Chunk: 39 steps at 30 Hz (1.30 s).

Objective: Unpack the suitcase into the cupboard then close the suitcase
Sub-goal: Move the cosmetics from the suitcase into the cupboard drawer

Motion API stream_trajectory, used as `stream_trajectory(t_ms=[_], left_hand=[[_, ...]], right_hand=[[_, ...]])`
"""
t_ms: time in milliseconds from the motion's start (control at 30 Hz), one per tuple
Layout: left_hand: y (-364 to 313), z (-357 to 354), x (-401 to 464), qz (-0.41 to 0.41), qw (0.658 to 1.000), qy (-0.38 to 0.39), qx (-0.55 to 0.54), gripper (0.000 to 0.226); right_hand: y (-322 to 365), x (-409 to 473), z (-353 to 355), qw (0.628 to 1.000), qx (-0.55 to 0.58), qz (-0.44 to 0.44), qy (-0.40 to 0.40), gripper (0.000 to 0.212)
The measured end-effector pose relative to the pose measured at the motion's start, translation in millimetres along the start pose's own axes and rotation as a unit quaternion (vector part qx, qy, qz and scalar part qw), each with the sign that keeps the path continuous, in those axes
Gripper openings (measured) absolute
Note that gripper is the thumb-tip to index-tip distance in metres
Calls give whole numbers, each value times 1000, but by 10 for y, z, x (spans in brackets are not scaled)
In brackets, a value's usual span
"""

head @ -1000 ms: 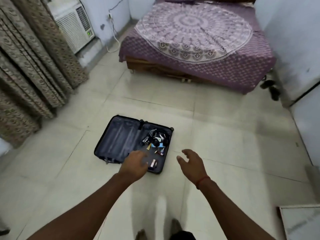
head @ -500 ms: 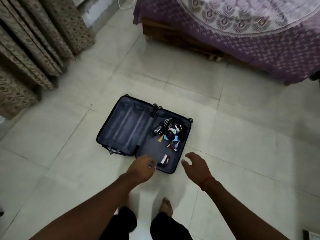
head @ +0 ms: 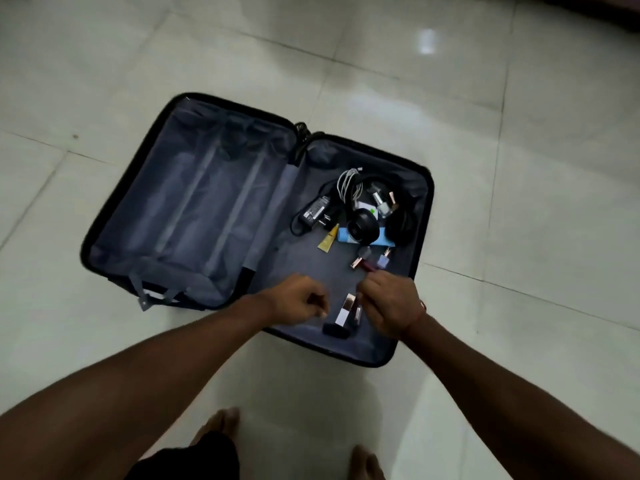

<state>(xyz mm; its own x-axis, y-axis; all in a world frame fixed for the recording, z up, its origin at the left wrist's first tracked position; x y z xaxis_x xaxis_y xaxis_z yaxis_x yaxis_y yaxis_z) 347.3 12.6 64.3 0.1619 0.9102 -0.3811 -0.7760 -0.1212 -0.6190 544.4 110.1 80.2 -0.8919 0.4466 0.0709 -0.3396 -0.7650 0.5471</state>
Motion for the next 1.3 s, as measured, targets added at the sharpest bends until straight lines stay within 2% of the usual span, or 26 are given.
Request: stream_trajectory(t_ms=[67, 133, 200, 267, 300, 367, 467, 567, 667, 733, 800, 867, 933, 1000, 1133, 1300], left_hand=[[260, -216, 276, -82, 993, -78, 17, 4], [502, -387, 510, -143, 974, -172, 20, 2], [719, -533, 701, -177, 959, -220, 36, 6], [868, -623, 853, -193, 953, -229, 54, 12], [900, -644, 889, -172, 957, -227, 54, 10], [943, -707, 934, -58, 973, -213, 64, 5], [918, -764, 960, 140, 985, -101, 10, 23], [854, -768, 930, 250, 956, -2, -155, 38], [815, -740, 873, 325, 911, 80, -240, 43], [834, -746, 881, 349, 894, 113, -255, 53], [879, -781, 909, 353, 891, 107, -263, 64], [935, -836, 931, 336, 896, 79, -279, 51], [992, -891, 918, 323, 908, 53, -261, 28], [1026, -925, 896, 310, 925, 46, -216, 16], [1032, -971, 845, 295, 934, 46, -195, 14], [1085, -1010, 806, 285, 942, 60, -165, 12]], right_hand=[[-308, 71, -340, 996, -70, 54, 28, 22], [-475, 166, -615, 991, -109, 54, 53, 22], [-606, 248, -870, 991, -111, -15, 78, 22], [-776, 301, -1052, 980, -88, -118, 136, 30], [-852, 303, -1118, 971, -72, -133, 184, 41], [-965, 250, -1223, 957, -63, -105, 263, 57], [-1000, 154, -1273, 941, -111, -52, 316, 56], [-1031, 87, -1287, 935, -149, -21, 321, 46], [-1071, 55, -1286, 943, -135, -22, 304, 45], [-1064, 35, -1314, 952, -118, -26, 281, 43], [-1070, 53, -1308, 962, -82, -36, 259, 39], [-1067, 85, -1273, 961, -73, -53, 263, 31], [-1043, 85, -1255, 948, -66, -68, 305, 47], [-1007, 50, -1274, 940, -84, -64, 325, 53], [-1013, 32, -1270, 944, -107, -50, 308, 36], [-971, 67, -1272, 936, -119, -40, 329, 37]])
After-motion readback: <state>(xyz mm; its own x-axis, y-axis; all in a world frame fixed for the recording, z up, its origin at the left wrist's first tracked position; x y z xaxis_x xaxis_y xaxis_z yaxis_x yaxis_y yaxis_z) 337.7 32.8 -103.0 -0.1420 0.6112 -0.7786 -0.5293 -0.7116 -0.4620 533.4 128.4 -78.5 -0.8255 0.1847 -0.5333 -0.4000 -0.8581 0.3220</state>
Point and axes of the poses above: each hand's wrist, its own x-axis towards the middle knuckle, its own z-axis out of the back of the hand, y = z × x, the point moved 1 cm from there along x, towards the middle knuckle, and after that the axes turned 12 degrees about x, right-handed, at the moved point
